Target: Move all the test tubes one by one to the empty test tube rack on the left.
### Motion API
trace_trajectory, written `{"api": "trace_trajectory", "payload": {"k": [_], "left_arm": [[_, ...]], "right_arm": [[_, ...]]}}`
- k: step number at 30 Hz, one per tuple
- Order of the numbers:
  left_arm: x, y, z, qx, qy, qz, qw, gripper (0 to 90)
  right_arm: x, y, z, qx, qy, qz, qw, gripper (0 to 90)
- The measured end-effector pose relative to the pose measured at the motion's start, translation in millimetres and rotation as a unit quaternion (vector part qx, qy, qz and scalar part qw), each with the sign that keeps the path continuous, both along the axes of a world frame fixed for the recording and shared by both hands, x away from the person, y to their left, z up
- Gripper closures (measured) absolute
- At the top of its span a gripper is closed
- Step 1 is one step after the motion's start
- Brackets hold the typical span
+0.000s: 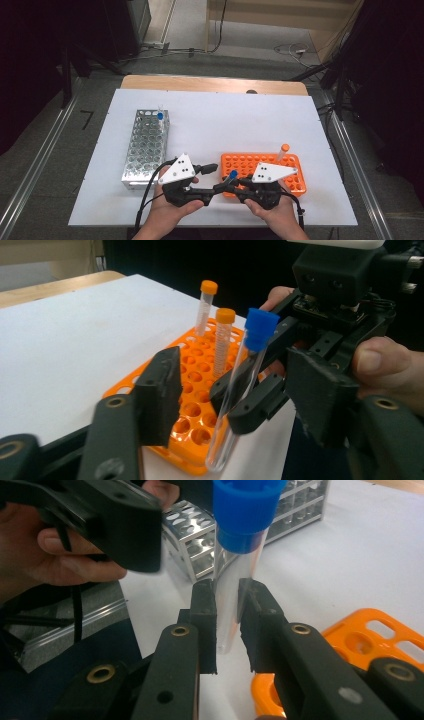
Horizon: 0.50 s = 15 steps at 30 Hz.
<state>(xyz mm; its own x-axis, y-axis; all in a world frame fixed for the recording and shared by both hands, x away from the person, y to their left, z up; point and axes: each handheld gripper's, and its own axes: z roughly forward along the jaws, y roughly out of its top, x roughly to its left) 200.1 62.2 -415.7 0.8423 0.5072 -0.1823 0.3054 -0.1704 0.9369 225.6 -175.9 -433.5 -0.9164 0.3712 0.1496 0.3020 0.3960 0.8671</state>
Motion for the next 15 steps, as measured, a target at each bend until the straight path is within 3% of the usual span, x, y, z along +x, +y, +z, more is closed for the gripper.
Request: {"api": "trace_trajectory", "payload": {"k": [9,15], "left_arm": [[-1.8,-8.9,-1.1,0.010,-0.003,-0.019,0.9998,70.1],[-3.0,-7.0,-0.2,0.020,-0.017,-0.011,0.9996,75.5]], "right_arm": [[-6.2,11.0,-2.1,-0.008,0.000,0.017,0.9998,74.8],[-5.8,11.0,-3.0,-0.004,0.004,0.020,0.9998,74.7]]}}
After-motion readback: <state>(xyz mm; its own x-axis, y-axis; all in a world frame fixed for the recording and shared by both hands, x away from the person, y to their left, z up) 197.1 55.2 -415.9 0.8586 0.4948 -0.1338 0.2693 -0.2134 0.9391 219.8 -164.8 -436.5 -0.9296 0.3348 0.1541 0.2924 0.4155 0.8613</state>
